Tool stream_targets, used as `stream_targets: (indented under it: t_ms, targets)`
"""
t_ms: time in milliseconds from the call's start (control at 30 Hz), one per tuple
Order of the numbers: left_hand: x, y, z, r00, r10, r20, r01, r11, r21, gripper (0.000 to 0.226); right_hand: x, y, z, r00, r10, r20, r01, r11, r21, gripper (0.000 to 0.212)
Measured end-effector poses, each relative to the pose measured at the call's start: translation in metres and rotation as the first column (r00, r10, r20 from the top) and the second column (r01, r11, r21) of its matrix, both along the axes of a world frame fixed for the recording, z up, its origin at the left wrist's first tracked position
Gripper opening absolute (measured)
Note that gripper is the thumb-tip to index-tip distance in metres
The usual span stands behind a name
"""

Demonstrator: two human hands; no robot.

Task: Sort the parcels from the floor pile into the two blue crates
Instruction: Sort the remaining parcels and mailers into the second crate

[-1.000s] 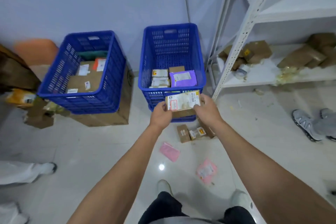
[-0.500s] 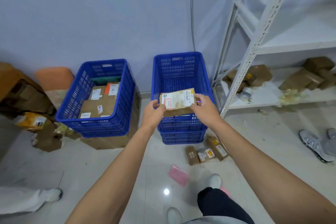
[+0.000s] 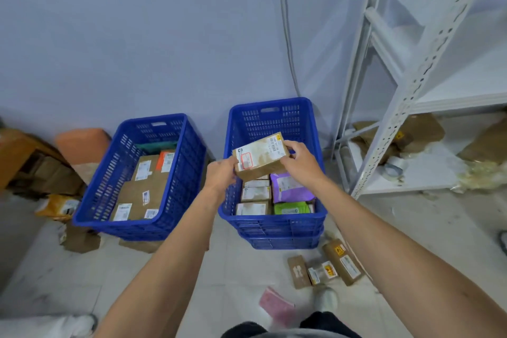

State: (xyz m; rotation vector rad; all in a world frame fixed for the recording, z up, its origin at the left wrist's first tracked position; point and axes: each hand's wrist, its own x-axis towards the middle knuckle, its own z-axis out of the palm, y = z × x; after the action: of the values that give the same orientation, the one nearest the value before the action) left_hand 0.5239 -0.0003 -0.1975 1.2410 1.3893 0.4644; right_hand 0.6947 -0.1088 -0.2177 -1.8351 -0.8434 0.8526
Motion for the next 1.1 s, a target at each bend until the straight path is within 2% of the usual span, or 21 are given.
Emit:
stream_targets:
  t_ms: [233,400,500,600,733,900,1033,1100]
  targets:
    - [0.047,0.058,-0.02,0.997,-0.045,-0.056,0.041,0.997,-0.07,0.017,0.048,0.053,-0.019,0.997,0.013,-0.071,-0.019,0.996,-0.083,0.045]
    - [0.082,0.114,-0.063,0.977,-0.166,-0.132,0.154,0.983,-0.096,0.017,0.065,0.1,-0.059,0.996,-0.037,-0.085,0.022,0.985,-0.17,0.041]
    - [0.101,0.152,-0.104,0.955,-0.24,-0.176,0.223,0.969,-0.109,0.036,0.073,0.132,-0.096,0.994,-0.07,-0.086,0.048,0.97,-0.238,0.039]
    - [0.115,0.192,-0.154,0.923,-0.3,-0.242,0.289,0.954,-0.082,0.042,0.073,0.17,-0.149,0.991,-0.076,-0.107,0.039,0.948,-0.315,0.038]
    - [0.123,0.243,-0.236,0.793,-0.459,-0.401,0.447,0.885,-0.13,0.057,0.069,0.211,-0.247,0.982,-0.072,-0.173,-0.008,0.906,-0.423,0.039]
    - [0.124,0.278,-0.337,0.612,-0.573,-0.545,0.523,0.81,-0.265,0.07,0.054,0.236,-0.323,0.97,-0.092,-0.223,-0.037,0.859,-0.511,0.039]
    - [0.125,0.275,-0.377,0.52,-0.624,-0.584,0.558,0.765,-0.321,0.075,0.053,0.244,-0.386,0.971,-0.084,-0.225,-0.053,0.838,-0.543,0.064]
    - [0.123,0.273,-0.393,0.496,-0.62,-0.608,0.56,0.763,-0.322,0.078,0.054,0.245,-0.406,0.971,-0.073,-0.226,-0.064,0.836,-0.545,0.068]
